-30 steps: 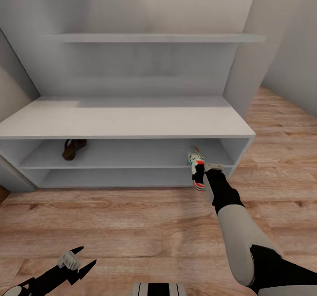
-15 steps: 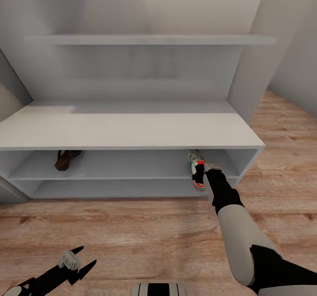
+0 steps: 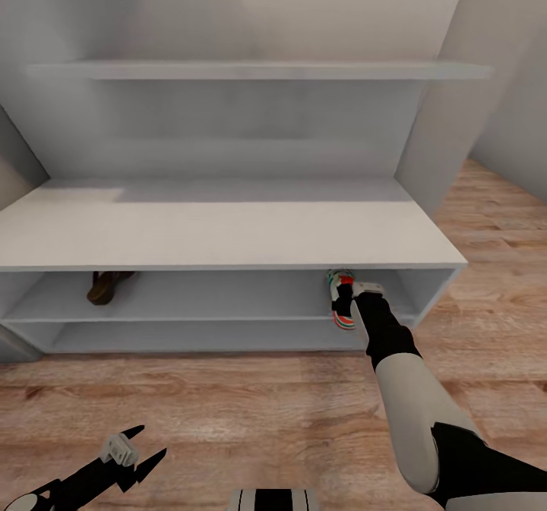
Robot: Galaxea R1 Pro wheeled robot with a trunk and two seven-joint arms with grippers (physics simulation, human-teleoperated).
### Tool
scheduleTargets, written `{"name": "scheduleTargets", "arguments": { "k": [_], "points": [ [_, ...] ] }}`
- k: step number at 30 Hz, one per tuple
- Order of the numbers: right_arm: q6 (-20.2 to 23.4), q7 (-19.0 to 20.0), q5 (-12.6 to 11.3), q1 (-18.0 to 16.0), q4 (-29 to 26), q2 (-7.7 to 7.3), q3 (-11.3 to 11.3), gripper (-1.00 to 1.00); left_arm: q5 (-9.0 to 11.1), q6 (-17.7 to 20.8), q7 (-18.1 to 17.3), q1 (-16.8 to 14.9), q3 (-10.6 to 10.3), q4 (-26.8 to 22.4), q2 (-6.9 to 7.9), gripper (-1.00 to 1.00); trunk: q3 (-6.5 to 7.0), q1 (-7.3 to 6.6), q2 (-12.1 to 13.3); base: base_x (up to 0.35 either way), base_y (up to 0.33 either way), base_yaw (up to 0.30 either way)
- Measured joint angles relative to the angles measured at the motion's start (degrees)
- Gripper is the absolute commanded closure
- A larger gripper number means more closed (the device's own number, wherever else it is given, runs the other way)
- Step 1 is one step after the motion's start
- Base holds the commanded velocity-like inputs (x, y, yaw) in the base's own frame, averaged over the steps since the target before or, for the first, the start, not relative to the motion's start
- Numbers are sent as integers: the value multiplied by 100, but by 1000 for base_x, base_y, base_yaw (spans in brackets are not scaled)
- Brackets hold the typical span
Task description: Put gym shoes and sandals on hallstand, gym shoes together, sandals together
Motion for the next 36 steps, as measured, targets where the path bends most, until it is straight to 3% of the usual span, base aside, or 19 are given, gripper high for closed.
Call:
{"name": "scheduleTargets", "arguments": {
  "k": [33, 34, 36],
  "points": [
    [5, -2, 0, 0, -9, 0, 0, 100, 1, 4, 0, -1, 0, 0, 0, -100, 0, 3, 0, 96, 0, 0],
    [5, -2, 1, 0, -9, -2, 0, -100, 1, 5, 0, -1, 0, 0, 0, -100, 0, 3, 0, 7, 0, 0],
    [5, -10, 2, 0, -9, 0, 1, -100, 1, 5, 0, 0, 0, -1, 0, -100, 0, 3, 0, 2, 0, 0]
  ]
}}
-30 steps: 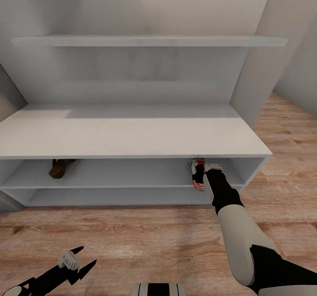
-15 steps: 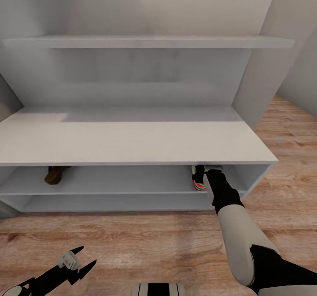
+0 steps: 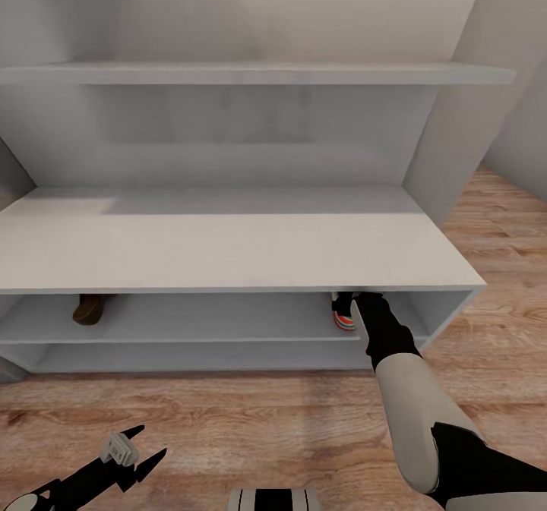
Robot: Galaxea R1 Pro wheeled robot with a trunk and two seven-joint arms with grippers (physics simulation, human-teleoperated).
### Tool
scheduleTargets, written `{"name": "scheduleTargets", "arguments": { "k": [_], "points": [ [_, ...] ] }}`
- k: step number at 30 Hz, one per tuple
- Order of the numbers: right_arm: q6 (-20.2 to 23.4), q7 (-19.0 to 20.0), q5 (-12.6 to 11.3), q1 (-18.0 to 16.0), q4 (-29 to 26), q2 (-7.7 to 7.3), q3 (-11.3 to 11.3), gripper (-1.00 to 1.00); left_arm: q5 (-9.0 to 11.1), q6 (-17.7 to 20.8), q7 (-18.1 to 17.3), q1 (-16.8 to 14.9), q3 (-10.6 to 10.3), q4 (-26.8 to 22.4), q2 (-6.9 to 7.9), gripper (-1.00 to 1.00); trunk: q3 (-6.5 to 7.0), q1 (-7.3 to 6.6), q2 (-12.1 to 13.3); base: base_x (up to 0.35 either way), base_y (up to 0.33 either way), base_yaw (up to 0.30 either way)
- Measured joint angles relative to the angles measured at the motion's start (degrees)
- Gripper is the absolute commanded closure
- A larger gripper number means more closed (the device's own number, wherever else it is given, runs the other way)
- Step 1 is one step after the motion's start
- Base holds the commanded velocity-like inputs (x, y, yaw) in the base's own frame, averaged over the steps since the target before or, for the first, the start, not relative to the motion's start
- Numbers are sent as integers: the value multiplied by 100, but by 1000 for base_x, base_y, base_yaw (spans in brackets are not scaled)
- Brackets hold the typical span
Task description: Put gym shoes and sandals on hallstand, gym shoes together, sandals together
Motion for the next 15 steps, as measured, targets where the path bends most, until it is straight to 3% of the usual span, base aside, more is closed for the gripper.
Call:
{"name": "scheduleTargets", "arguments": {
  "k": [11, 15],
  "points": [
    [0, 0, 0, 0, 0, 0, 0, -100, 0, 3, 0, 0, 5, 0, 0, -100, 0, 0, 0, -1, 0, 0],
    [0, 0, -1, 0, 0, -1, 0, -100, 0, 0, 0, 0, 1, -4, 0, -100, 0, 2, 0, -140, 0, 0]
  ]
}}
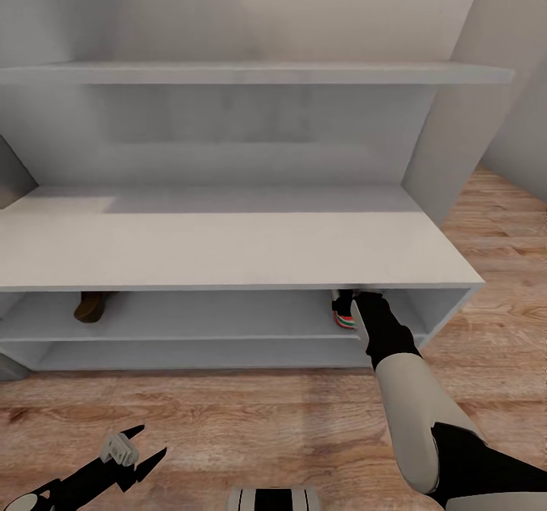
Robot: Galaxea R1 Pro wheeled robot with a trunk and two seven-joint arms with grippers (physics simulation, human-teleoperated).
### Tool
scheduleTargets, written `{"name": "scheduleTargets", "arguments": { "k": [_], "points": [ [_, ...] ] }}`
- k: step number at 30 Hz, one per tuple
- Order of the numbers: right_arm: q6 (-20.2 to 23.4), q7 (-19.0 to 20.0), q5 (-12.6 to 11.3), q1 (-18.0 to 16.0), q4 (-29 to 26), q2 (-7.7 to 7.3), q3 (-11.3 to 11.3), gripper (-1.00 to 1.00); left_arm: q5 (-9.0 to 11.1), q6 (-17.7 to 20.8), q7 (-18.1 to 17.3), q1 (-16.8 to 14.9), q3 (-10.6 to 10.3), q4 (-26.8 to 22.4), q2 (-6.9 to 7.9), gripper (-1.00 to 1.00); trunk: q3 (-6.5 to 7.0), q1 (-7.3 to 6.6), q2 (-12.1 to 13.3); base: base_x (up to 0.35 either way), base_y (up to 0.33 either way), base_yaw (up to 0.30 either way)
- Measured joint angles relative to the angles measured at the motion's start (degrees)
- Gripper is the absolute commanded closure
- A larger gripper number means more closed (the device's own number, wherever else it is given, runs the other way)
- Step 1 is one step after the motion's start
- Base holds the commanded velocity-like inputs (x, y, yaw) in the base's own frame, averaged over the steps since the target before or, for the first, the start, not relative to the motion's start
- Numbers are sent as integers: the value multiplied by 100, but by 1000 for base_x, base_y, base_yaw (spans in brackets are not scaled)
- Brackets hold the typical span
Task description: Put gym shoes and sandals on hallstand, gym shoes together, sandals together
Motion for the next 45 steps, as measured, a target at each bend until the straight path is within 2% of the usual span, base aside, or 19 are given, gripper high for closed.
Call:
{"name": "scheduleTargets", "arguments": {
  "k": [29, 39, 42, 43, 45],
  "points": [
    [-9, 40, -1, 23, 23, -24, 7, -100, 0, 11, 2, -2, 57, -4, 7, -100, 0, 2, 0, -328, -50, 0],
    [-80, 73, -19, 106, 631, -26, 27, -100, 19, 48, 40, -8, 84, -3, 23, -100, 0, -1, 0, -117, 0, 0],
    [-499, 93, -22, 270, 1064, -34, 33, -100, 29, 57, 43, -8, 87, -4, 25, -100, 0, -2, 0, -8, 0, 0],
    [-979, 142, -14, 404, 1338, -43, 33, -100, 37, 61, 46, -8, 89, -5, 26, -100, -1, -1, 0, -4, 0, 0],
    [-1376, 204, 5, 535, 1542, -55, 36, -100, 41, 62, 49, -8, 95, -5, 26, -100, 0, -2, 0, -2, 0, 0]
  ]
}}
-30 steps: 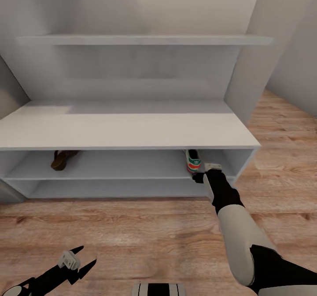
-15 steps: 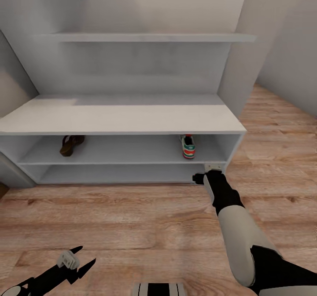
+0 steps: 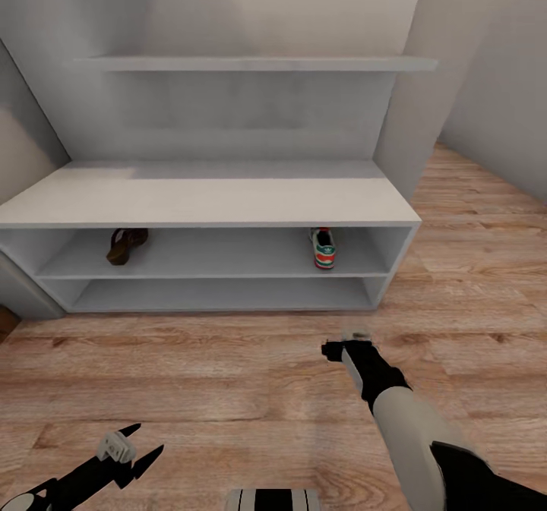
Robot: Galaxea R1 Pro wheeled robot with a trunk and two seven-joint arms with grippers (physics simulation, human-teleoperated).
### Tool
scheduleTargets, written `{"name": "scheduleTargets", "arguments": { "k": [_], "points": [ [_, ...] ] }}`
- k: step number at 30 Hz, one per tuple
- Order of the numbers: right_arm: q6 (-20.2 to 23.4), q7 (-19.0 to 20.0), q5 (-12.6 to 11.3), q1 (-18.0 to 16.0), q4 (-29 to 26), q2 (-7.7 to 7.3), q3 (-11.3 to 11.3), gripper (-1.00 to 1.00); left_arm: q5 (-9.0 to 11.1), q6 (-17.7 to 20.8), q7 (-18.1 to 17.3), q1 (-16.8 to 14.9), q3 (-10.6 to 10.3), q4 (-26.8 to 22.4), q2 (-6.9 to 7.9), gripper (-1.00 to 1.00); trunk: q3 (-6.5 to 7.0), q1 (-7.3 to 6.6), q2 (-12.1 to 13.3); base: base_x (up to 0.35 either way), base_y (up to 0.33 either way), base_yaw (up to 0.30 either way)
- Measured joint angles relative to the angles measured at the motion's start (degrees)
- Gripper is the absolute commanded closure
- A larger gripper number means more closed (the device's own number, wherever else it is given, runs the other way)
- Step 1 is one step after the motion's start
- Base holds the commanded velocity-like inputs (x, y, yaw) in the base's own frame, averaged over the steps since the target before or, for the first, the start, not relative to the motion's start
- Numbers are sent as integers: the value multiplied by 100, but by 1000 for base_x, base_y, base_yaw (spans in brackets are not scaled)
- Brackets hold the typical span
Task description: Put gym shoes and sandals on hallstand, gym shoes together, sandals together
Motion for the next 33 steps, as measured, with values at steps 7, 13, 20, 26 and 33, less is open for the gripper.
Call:
{"name": "scheduleTargets", "arguments": {
  "k": [7, 13, 20, 26, 33],
  "points": [
    [-1716, 824, 35, 558, 798, -375, 14, -100, 6, 2, 4, 0, 259, -1, -21, -100, 0, 0, 0, 0, 0, 0],
    [-2562, 2319, 29, 936, 1244, -1025, 16, -100, 10, 2, 7, 1, 614, -1, -35, -100, 0, 0, 0, 0, 0, 0],
    [-3130, 4215, 18, 1299, 1582, -1791, 15, -100, 8, 2, 26, 2, 934, -1, -76, -100, 0, 0, 0, 0, 0, 0],
    [-3219, 4625, 14, 1492, 1645, -2045, 11, -100, 12, 4, 277, 1, 987, 0, -173, -100, 0, 0, 0, 0, 0, 0],
    [-3257, 4640, 15, 1770, 1668, -2190, 7, -100, 37, -11, 870, 2, 989, 6, -454, -100, 0, 0, 0, 0, 0, 0]
  ]
}}
